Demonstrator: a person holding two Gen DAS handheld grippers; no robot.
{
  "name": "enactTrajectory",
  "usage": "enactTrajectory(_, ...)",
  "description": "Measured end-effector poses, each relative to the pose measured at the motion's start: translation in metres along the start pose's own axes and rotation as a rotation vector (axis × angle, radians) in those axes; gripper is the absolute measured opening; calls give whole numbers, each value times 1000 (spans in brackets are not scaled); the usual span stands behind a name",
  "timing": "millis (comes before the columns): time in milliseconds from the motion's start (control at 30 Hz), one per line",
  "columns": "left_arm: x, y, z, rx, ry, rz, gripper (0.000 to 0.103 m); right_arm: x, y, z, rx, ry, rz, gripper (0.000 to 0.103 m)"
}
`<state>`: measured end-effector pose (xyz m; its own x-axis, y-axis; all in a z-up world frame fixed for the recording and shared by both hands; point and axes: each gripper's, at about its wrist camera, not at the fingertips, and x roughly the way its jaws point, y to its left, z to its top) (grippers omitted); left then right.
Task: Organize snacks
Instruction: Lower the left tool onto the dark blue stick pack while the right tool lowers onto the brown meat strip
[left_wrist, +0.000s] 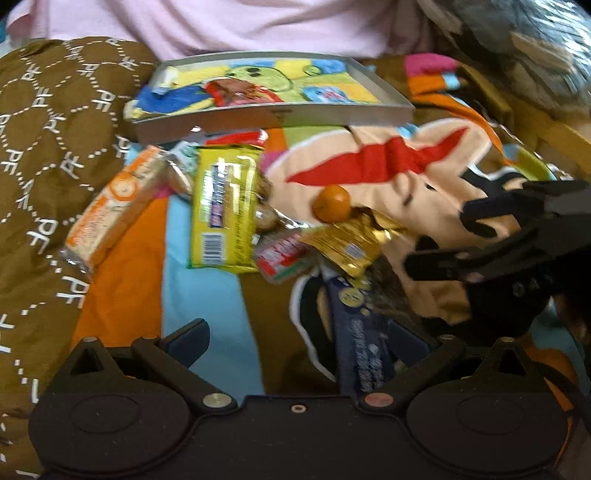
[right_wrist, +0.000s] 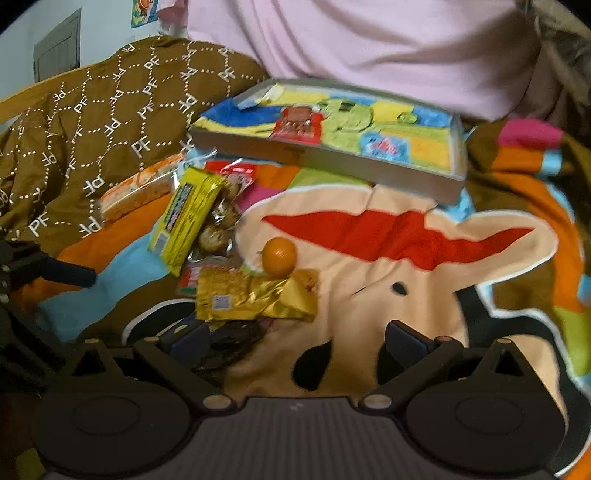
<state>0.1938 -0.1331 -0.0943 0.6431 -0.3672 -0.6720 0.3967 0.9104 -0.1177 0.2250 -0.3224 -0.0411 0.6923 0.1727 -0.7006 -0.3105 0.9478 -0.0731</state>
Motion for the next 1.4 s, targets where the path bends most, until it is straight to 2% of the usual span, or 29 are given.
enactTrajectory(267,11,-15,-6,82,66,20,102,15,-5,4,123,76,75,103)
enactTrajectory(567,14,-20,-5,100,59,38,102,27,19,2,-1,111,72,103)
enactTrajectory(733,14,-22,-5,114,56,36,100,26,14,-1,-16,132,59,103)
enactTrajectory(867,12,-24,-5,132,57,27,96,26,4,-3,-9,144,45,102)
enactTrajectory(1200,11,-26,-2,168,51,-57,86,22,0,-4,7,140,54,102)
enactTrajectory(1300,12,-26,0,172,62,-78,82,23,1,-4,8,138,50,102)
enactTrajectory(1400,12,-27,1,185,60,-97,73,22,0,-3,17,133,52,102)
